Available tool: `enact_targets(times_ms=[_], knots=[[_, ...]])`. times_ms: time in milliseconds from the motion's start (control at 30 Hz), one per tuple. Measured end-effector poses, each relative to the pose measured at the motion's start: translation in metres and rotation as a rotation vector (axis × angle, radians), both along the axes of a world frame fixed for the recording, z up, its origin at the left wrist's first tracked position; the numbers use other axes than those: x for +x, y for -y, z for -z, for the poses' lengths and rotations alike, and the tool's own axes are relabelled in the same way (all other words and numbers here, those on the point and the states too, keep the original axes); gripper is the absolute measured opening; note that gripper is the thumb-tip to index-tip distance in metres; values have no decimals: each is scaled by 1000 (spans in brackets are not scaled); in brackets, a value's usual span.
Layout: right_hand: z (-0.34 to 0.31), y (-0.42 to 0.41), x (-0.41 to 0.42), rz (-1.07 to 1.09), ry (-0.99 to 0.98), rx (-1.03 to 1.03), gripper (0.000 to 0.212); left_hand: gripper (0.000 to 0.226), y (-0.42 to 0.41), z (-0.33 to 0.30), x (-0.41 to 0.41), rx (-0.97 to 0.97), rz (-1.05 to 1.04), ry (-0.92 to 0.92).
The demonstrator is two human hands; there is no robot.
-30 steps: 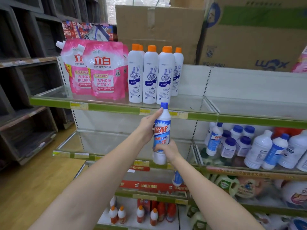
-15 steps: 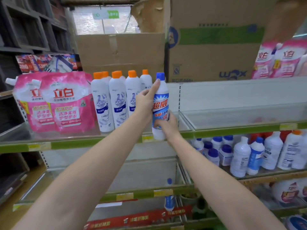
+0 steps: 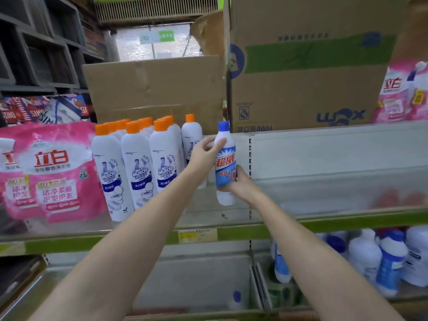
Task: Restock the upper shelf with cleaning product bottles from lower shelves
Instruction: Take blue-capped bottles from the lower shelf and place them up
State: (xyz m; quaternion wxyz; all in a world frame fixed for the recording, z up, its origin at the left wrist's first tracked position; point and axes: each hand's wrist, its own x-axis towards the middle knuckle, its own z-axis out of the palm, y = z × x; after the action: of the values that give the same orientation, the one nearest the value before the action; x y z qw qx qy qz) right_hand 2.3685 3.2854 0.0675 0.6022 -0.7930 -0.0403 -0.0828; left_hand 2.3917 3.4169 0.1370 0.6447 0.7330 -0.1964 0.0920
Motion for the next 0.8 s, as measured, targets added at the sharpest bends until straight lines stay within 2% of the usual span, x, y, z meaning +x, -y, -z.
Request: enact_targets(times_ms=[67,133,300,467,600,800], knots=[[2,13,22,-26,-18,-108,75,35,9,-5,19,62,-45,1],[3,23,42,-31,-37,-156,79,35,21,-5,36,94,-119,31],[6,33,80,-20,-24,-203,72,31,39,6,70,29,-231,72],[12,36,104,9,46,-231,67,27,48,1,91,43,-252,46],[15,34,114,82,77,-221,64,37,53,5,101,15,-258,36],[16,33,116,103,76,-234,58,51,52,6,106,77,-308,22]])
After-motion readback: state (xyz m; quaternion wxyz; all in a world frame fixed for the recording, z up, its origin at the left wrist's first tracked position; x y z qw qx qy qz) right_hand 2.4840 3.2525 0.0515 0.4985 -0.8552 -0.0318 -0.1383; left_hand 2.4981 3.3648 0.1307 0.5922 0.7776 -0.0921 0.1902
